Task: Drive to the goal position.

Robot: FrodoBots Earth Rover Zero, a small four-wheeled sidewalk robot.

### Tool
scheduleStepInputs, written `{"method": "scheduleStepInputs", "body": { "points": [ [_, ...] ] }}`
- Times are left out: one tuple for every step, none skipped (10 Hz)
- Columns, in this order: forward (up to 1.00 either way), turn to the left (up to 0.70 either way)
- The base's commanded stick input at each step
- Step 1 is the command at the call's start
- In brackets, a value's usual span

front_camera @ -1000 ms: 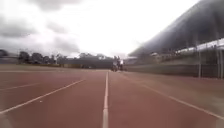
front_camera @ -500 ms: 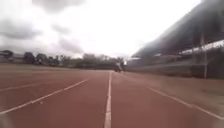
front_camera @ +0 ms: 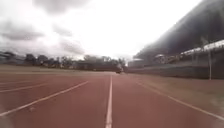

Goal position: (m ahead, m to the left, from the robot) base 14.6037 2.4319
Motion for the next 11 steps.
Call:
{"method": "scheduleStepInputs", "body": {
  "points": [
    [0.85, 0.0],
    [0.85, 0.0],
    [0.85, 0.0],
    [0.85, 0.0],
    [0.85, 0.0],
    [0.85, 0.0],
    [0.85, 0.0],
    [0.85, 0.0],
    [0.85, 0.0],
    [0.85, 0.0],
    [0.85, 0.0]
  ]
}}
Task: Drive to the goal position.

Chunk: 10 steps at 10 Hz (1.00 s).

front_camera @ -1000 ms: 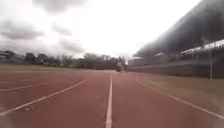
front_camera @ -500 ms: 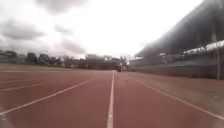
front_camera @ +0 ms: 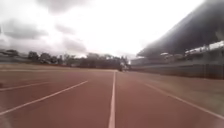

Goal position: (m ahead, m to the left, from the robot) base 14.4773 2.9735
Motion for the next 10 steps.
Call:
{"method": "scheduleStepInputs", "body": {
  "points": [
    [0.85, 0.0],
    [0.85, 0.0],
    [0.85, 0.0],
    [0.85, 0.0],
    [0.85, 0.0],
    [0.85, 0.0],
    [0.85, 0.0],
    [0.85, 0.0],
    [0.85, 0.0],
    [0.85, 0.0]
  ]
}}
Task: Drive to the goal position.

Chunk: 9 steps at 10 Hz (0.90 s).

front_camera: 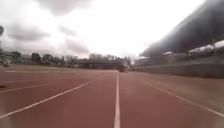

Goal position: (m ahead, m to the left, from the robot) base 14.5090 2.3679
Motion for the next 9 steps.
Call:
{"method": "scheduleStepInputs", "body": {
  "points": [
    [0.85, 0.0],
    [0.85, 0.0],
    [0.85, 0.0],
    [0.85, 0.0],
    [0.85, 0.0],
    [0.85, 0.0],
    [0.85, 0.0],
    [0.85, 0.0],
    [0.85, 0.0]
  ]
}}
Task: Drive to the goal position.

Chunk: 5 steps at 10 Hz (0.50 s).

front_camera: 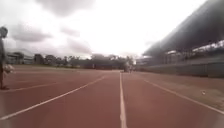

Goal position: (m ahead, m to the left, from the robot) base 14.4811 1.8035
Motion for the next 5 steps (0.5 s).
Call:
{"method": "scheduleStepInputs", "body": {
  "points": [
    [0.85, 0.0],
    [0.85, 0.0],
    [0.85, 0.0],
    [0.85, 0.0],
    [0.85, 0.0]
  ]
}}
